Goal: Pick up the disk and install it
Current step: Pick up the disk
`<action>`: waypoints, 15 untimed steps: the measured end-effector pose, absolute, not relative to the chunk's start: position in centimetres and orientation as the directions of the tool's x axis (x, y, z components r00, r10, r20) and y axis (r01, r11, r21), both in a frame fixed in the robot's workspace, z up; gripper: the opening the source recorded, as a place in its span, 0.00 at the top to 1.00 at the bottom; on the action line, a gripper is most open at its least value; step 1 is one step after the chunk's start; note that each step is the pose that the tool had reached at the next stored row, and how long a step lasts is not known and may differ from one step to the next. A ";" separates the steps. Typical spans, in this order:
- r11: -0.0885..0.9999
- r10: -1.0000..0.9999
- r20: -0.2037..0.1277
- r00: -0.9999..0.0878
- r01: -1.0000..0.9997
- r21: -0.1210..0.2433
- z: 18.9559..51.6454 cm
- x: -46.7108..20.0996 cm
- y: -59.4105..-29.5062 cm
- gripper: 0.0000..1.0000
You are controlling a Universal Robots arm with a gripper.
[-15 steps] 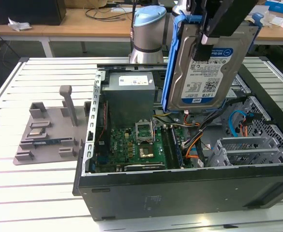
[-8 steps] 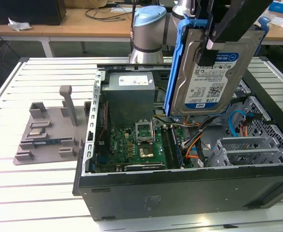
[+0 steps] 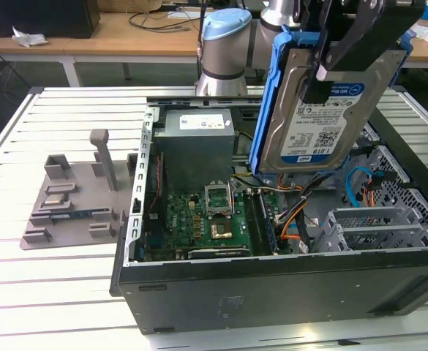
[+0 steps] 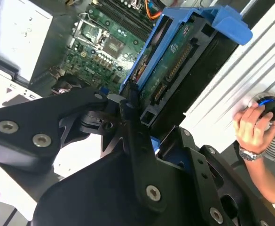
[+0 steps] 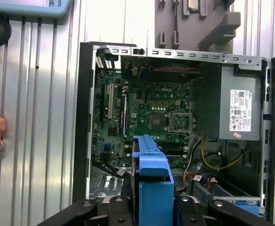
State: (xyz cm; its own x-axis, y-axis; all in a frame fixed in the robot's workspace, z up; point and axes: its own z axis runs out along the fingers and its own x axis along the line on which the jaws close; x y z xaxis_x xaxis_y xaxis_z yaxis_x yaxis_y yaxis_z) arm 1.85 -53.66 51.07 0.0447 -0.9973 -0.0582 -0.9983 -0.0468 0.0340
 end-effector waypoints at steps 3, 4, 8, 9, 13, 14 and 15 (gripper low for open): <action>-0.047 -0.997 -0.059 0.045 -0.998 0.034 51.0 2.2 -54.6 0.63; -0.047 -0.997 -0.059 0.045 -0.998 0.034 51.0 2.6 -54.6 0.63; -0.047 -0.997 -0.059 0.045 -0.998 0.034 50.9 3.7 -54.6 0.63; -0.047 -0.997 -0.059 0.045 -0.998 0.034 50.8 4.0 -54.6 0.63; -0.047 -0.997 -0.059 0.045 -0.998 0.034 50.7 5.7 -54.6 0.63; -0.047 -0.997 -0.059 0.045 -0.998 0.034 50.6 5.8 -54.6 0.63; -0.047 -0.997 -0.059 0.045 -0.998 0.034 50.6 6.0 -54.6 0.63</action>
State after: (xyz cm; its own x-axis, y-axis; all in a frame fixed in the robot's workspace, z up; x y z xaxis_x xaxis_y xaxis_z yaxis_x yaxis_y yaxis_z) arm 5.98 -54.64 50.63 0.0447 -0.9973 -0.0588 -0.9983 -0.0468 0.0344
